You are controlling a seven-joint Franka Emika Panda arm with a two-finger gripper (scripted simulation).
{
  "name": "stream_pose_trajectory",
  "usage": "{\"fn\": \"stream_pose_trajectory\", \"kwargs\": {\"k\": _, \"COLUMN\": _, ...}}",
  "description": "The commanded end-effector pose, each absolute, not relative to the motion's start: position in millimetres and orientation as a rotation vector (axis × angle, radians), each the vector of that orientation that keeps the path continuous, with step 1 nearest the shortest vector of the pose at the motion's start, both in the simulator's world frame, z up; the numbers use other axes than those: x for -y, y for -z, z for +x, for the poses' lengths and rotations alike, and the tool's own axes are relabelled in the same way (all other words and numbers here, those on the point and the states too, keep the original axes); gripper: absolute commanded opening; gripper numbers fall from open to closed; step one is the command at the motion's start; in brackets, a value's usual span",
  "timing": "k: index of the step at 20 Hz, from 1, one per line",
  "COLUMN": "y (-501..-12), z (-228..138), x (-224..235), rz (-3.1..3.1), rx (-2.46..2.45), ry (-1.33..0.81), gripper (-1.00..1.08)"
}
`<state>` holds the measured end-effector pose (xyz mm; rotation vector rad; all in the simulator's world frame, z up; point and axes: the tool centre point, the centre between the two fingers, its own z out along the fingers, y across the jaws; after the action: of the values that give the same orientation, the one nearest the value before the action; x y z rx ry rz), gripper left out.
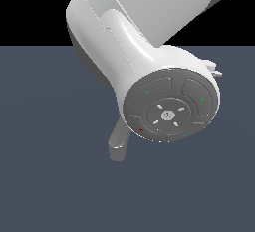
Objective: Turn on the faucet by rotating a designated handle.
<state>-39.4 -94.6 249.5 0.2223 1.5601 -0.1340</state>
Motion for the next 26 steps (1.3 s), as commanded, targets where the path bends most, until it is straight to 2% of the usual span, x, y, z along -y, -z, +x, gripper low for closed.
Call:
{"fn": "stream_pose_trajectory", "kwargs": {"k": 1, "y": -249, "z": -36, "x": 104, "rz": 0.204, "rx": -1.561, "ry": 0.14, "gripper": -1.0}}
{"fn": "stream_pose_trajectory", "kwargs": {"k": 10, "y": -233, "z": -36, "x": 125, "rz": 0.19, "rx": -1.561, "ry": 0.144, "gripper": -1.0}}
{"fn": "stream_pose_trajectory", "kwargs": {"k": 26, "y": -193, "z": -39, "x": 135, "rz": 0.19, "rx": -1.562, "ry": 0.145, "gripper": -1.0}}
